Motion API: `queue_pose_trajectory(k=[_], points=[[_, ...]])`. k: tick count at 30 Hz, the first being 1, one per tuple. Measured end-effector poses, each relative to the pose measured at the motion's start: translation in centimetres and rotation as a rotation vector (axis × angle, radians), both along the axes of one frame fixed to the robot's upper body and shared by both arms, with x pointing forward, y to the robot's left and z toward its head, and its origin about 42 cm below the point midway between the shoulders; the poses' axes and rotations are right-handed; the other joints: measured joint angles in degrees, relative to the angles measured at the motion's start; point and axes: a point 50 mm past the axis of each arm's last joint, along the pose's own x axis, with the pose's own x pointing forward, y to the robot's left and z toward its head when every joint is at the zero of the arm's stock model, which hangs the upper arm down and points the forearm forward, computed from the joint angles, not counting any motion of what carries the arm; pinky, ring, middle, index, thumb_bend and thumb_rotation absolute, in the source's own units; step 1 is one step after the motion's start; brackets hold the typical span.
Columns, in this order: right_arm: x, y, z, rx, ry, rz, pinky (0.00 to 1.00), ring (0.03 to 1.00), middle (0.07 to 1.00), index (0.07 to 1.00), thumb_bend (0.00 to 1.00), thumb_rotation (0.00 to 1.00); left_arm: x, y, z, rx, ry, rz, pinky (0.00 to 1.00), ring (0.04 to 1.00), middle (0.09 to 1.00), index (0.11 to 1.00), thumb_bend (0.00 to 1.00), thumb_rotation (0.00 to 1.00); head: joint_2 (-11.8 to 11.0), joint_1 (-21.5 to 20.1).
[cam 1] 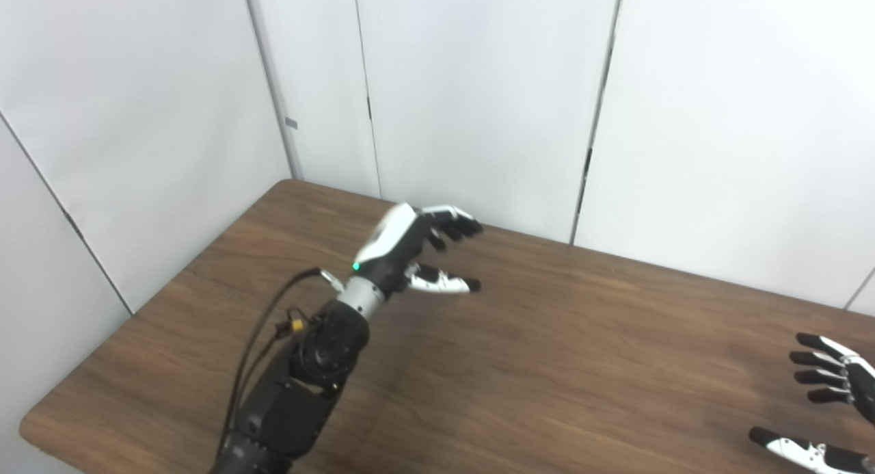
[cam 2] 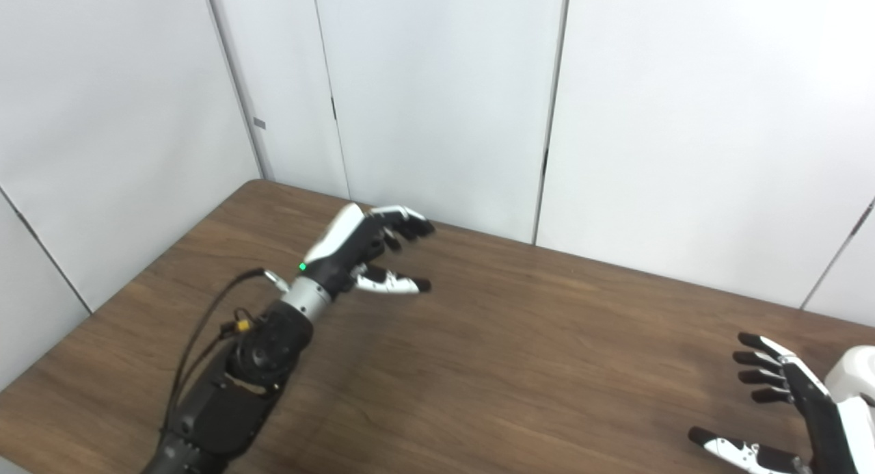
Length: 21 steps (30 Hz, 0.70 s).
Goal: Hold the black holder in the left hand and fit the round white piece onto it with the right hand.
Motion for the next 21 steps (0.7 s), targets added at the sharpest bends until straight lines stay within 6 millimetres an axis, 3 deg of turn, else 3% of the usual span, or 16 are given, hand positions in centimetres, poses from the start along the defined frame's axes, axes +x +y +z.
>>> queue_pose_trajectory(k=[7,13,18,21], points=[[0.1,0.0,0.0,0.0,-0.003,0.002,0.58,0.673,0.732,0.789,0.69,0.0,-0.1,3.0,2.4,-0.004,-0.062,0.123,0.63,0.757,0.761,0.629,0.8,0.0,0.26,0.18],[0.0,0.0,0.1,0.0,-0.003,0.001,0.59,0.67,0.733,0.788,0.69,0.0,-0.2,4.6,2.8,0.005,-0.066,0.22,0.58,0.767,0.781,0.633,0.83,0.05,0.53,0.26],[0.0,0.0,0.1,-0.001,-0.003,0.001,0.58,0.66,0.729,0.786,0.69,0.0,-0.2,5.5,2.5,0.018,-0.05,0.272,0.61,0.772,0.788,0.623,0.86,0.05,0.7,0.35],[0.0,-0.1,0.2,-0.004,-0.005,0.002,0.58,0.67,0.733,0.791,0.69,0.0,-0.1,5.9,2.3,0.059,-0.031,0.321,0.67,0.85,0.857,0.645,0.89,0.12,0.88,0.44]])
